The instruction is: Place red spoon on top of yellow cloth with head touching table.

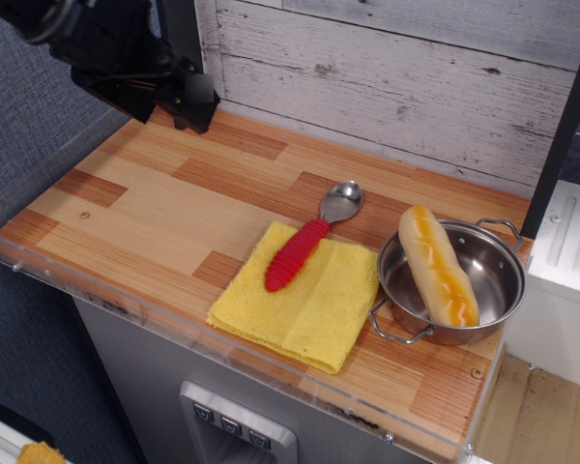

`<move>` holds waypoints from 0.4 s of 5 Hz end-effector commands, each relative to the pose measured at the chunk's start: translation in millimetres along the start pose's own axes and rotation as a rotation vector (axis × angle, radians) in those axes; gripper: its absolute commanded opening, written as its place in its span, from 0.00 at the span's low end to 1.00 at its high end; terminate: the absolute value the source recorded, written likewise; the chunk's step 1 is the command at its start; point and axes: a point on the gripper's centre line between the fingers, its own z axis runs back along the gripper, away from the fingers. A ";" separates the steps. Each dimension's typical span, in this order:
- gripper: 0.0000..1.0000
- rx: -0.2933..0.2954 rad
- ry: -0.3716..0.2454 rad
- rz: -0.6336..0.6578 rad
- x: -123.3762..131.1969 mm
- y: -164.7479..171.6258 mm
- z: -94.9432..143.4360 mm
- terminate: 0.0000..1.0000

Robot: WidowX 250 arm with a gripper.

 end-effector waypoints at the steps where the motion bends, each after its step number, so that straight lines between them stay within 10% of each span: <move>1: 1.00 0.086 -0.031 0.033 -13.7 0.7 8.8 0.00; 2: 1.00 0.084 -0.040 0.044 -14.2 -6.0 3.9 1.00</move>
